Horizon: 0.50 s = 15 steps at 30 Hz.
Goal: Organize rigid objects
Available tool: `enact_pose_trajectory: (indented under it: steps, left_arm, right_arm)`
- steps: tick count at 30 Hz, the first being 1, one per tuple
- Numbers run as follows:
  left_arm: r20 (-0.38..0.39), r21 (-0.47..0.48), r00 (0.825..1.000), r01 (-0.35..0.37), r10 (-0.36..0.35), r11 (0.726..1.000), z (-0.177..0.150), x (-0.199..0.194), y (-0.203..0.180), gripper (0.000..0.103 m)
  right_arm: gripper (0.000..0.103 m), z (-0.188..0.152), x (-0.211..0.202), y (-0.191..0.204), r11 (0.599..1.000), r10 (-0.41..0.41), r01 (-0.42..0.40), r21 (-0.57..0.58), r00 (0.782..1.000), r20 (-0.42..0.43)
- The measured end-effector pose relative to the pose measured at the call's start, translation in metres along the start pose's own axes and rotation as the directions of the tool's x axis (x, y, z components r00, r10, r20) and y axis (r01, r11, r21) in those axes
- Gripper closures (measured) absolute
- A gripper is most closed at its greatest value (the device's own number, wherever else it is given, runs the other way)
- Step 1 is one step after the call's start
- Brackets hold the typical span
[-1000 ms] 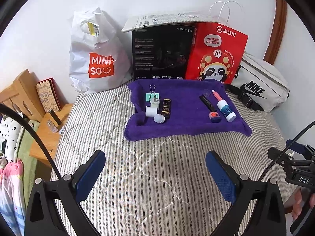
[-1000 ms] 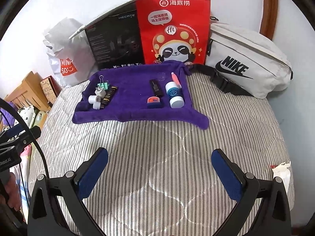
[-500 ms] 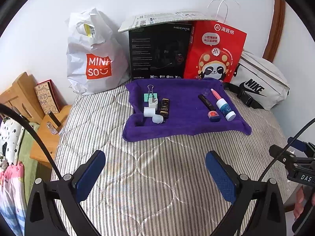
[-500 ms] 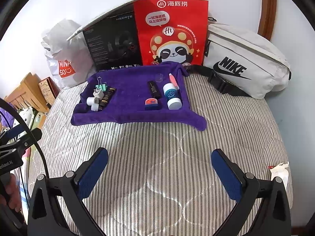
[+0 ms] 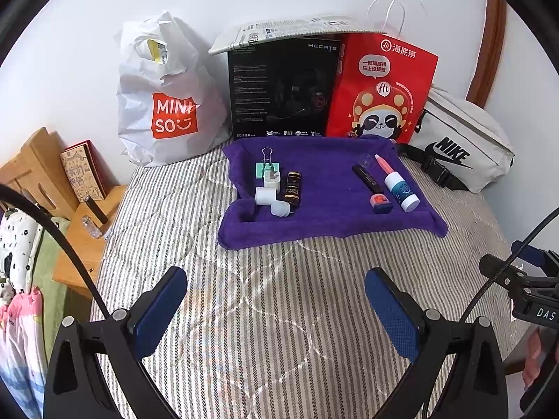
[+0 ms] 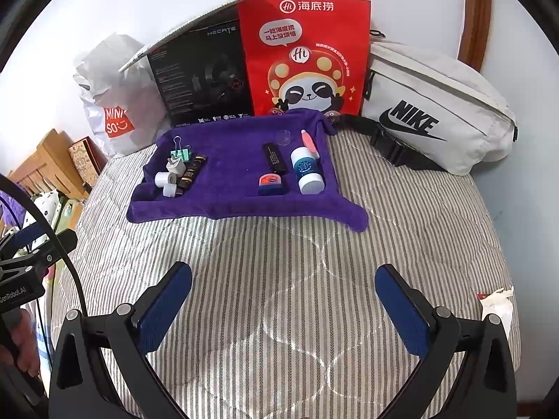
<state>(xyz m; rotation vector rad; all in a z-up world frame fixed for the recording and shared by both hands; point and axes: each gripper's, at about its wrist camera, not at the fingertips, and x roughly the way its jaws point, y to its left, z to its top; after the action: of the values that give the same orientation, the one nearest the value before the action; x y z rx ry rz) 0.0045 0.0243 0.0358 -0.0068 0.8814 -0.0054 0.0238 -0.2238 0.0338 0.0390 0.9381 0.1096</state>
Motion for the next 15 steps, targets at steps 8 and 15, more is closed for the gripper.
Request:
enact_pose_trajectory:
  steps: [8,15]
  left_arm:
    - [0.000,-0.003,1.000,0.000,0.000,1.000,0.0001,0.0012,-0.0007,0.000]
    - [-0.002,-0.001,1.000,0.001,-0.001,1.000,0.0003,0.0008,-0.0005,0.000]
  right_arm:
    - [0.000,-0.0002,-0.0014,0.0028,1.000,0.006,-0.006,-0.006,1.000,0.004]
    - [0.000,-0.0006,-0.0014,0.0051,1.000,0.007,-0.007,-0.007,1.000,0.004]
